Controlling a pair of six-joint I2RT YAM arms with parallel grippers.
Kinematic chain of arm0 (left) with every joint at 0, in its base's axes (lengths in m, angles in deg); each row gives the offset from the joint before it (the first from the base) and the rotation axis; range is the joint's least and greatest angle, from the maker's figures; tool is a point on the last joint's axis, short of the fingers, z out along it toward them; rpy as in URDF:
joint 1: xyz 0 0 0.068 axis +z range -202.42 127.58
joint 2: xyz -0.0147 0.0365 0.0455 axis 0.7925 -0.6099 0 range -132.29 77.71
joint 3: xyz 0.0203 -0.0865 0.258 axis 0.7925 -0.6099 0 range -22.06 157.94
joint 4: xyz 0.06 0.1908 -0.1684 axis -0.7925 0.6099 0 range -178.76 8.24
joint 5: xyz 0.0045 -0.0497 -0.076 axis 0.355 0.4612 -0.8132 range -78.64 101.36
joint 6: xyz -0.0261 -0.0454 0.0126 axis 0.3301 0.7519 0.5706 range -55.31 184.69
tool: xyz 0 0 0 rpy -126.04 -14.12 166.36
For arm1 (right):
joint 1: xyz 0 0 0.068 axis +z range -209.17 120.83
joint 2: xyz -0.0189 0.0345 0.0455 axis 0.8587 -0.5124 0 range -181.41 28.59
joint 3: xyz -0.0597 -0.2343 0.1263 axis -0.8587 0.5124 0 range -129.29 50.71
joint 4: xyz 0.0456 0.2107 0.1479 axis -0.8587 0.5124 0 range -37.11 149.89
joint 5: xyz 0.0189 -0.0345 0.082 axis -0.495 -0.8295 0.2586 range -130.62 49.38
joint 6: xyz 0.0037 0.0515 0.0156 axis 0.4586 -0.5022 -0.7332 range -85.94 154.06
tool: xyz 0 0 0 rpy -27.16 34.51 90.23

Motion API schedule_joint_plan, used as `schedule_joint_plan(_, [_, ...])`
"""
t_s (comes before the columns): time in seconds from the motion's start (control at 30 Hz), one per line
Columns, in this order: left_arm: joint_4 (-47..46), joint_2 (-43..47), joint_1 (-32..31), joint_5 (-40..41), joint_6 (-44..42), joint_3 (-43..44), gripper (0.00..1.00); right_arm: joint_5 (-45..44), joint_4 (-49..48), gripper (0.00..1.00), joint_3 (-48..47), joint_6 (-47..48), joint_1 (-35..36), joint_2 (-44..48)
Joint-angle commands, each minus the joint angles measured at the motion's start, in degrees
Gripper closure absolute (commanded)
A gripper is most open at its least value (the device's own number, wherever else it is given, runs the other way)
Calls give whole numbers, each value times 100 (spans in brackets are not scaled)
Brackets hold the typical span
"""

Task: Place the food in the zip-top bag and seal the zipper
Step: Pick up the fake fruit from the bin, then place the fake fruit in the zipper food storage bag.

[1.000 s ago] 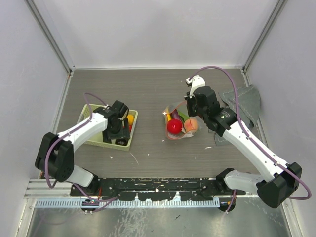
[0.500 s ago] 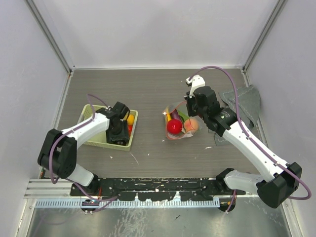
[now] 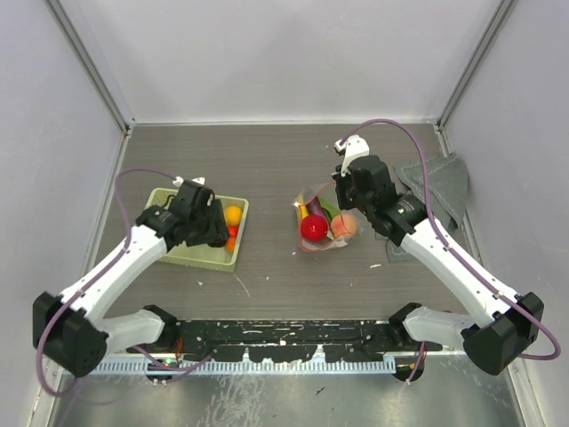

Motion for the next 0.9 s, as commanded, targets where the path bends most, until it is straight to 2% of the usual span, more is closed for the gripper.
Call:
schedule_joint_plan(0.0, [-781, 733, -325, -124, -163, 158, 67, -9, -311, 100, -102, -53, 7, 152])
schedule_joint_plan(0.17, [-1851, 1105, -841, -167, -343, -37, 68, -8, -297, 100, -147, -30, 7, 129])
schedule_joint_plan(0.4, [-3237, 856, -1809, -112, -735, -1, 68, 228, -266, 100, -195, -21, 7, 99])
schedule_joint_plan(0.6, [-4348, 415, -2791, 128, -1695, 153, 69, 262, -258, 100, -193, -12, 7, 74])
schedule_joint_plan(0.87, [-5189, -315, -3531, 459, -3034, 386, 70, 306, -263, 100, -195, -12, 8, 79])
